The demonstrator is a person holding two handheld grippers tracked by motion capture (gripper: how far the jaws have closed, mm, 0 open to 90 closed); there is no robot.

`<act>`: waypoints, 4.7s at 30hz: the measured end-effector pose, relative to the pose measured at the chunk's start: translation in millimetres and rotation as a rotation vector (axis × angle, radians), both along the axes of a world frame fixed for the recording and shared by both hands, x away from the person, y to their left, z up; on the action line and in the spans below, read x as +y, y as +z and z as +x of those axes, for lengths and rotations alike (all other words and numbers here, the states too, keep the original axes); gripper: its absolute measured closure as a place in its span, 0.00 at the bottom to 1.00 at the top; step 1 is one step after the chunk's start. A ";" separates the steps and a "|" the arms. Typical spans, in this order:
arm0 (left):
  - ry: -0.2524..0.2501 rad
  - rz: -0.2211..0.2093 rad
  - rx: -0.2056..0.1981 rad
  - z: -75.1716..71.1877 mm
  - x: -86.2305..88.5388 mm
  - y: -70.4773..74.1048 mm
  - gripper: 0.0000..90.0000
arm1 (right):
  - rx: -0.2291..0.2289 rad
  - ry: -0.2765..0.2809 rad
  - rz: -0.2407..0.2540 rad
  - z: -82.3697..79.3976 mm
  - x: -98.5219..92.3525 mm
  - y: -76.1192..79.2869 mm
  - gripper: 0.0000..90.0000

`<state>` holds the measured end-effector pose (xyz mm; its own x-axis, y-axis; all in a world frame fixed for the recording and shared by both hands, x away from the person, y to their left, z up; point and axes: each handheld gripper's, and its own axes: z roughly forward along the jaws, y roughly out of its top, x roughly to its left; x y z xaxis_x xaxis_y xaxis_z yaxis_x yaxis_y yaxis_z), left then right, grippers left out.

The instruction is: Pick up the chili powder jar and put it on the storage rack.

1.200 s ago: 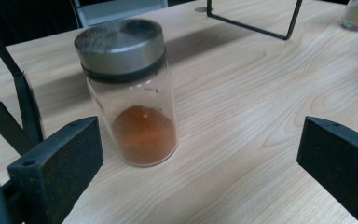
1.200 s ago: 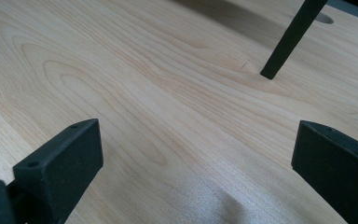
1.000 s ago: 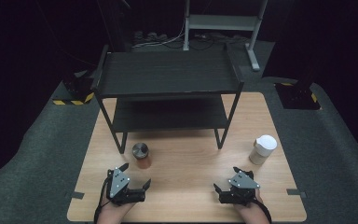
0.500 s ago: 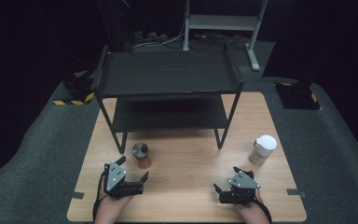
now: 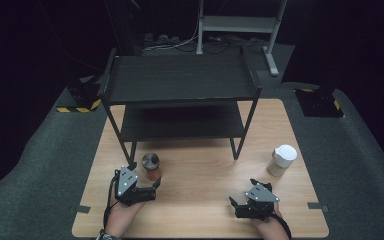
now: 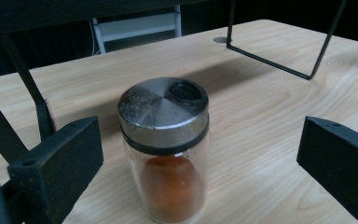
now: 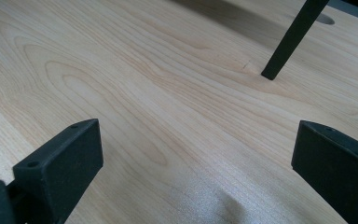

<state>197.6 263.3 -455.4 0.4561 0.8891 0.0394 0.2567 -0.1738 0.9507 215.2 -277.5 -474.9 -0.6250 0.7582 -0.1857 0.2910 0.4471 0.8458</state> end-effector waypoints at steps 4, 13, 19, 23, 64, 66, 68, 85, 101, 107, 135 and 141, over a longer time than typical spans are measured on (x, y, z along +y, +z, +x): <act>0.000 -0.001 0.004 4.1 -0.5 0.2 0.00 | -0.001 0.000 0.001 -0.1 -0.1 -0.1 0.01; 0.006 -0.003 0.016 17.3 -2.5 -0.9 0.00 | -0.001 0.001 0.001 -0.1 -0.4 -0.2 0.01; 0.016 -0.008 0.024 25.2 -1.9 -3.0 0.00 | -0.003 0.002 0.002 -0.2 -0.4 -0.3 0.01; 0.019 -0.006 0.022 29.5 -1.1 -3.8 0.00 | -0.002 0.004 0.000 0.1 -0.5 -0.2 0.01; -0.004 -0.066 -0.017 39.5 6.0 -22.4 0.38 | 0.001 0.007 0.005 0.6 -1.6 -0.2 0.01; -0.001 -0.069 -0.017 39.1 5.9 -22.8 0.38 | 0.002 0.008 0.005 0.7 -1.6 -0.1 0.01; 0.003 -0.074 -0.015 38.7 5.8 -22.3 0.38 | 0.002 0.008 0.005 0.8 -1.6 0.0 0.01; 0.023 -0.112 -0.061 19.3 10.5 -10.5 0.39 | 0.000 0.007 0.000 0.5 -0.8 0.0 0.01; 0.006 -0.095 -0.111 -5.2 12.7 10.5 0.38 | 0.002 0.004 0.006 0.8 -1.6 -0.1 0.01; -0.006 -0.105 -0.129 -14.2 12.7 18.9 0.38 | 0.002 0.003 0.006 0.5 -1.3 -0.1 0.01; -0.036 -0.115 -0.235 -30.1 14.8 73.6 0.38 | 0.004 0.004 0.008 1.0 -1.9 0.1 0.01; -0.040 -0.123 -0.245 -29.5 15.7 86.6 0.39 | 0.005 0.005 0.009 1.2 -2.3 0.1 0.01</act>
<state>168.1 279.0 -368.7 0.4810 0.8755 0.0457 0.0115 -0.0585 0.9982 216.4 -279.8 -474.8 -0.6300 0.7564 -0.1760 0.2926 0.4411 0.8484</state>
